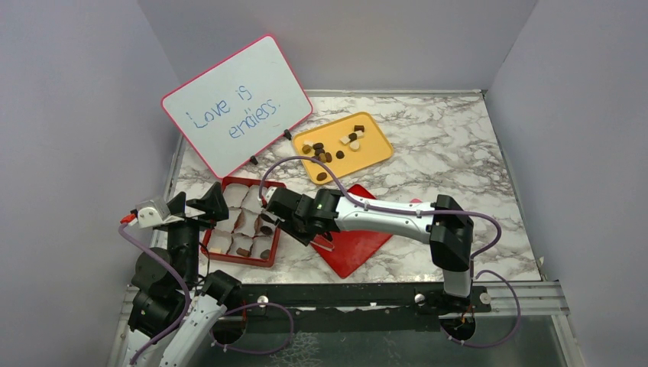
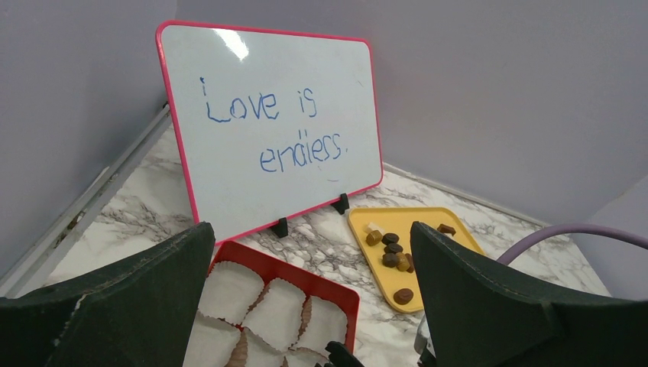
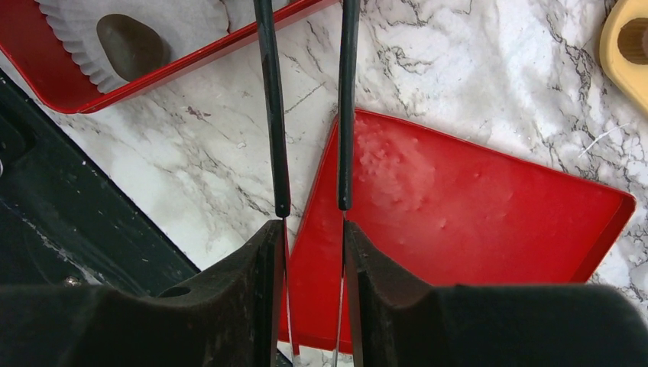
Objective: Pack the chocolate
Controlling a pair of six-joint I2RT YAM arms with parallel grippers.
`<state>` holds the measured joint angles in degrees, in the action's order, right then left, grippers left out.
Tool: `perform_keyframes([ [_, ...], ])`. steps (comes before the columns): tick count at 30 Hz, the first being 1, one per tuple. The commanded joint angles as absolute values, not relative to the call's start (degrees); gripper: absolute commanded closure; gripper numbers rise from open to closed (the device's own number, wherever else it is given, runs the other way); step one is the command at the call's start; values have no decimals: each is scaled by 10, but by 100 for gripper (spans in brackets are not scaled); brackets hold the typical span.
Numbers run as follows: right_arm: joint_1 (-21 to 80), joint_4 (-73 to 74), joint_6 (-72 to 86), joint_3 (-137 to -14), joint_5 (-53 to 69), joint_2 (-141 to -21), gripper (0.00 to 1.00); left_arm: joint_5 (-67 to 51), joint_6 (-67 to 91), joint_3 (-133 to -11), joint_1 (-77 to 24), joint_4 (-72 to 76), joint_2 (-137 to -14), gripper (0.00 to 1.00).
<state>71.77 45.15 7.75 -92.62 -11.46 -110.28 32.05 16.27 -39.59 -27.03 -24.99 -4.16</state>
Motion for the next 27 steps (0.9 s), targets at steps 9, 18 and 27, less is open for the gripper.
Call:
perform_keyframes([
  [9,724,458,95,-919,-141,-1075,63,327,163,-394,-272,-239,-44,1],
  [18,724,445,91,-918,-157,-1035,64,319,164,-393,-272,-239,-45,1],
  [27,709,455,87,-901,-203,-985,64,306,167,-391,-272,-238,-52,1],
])
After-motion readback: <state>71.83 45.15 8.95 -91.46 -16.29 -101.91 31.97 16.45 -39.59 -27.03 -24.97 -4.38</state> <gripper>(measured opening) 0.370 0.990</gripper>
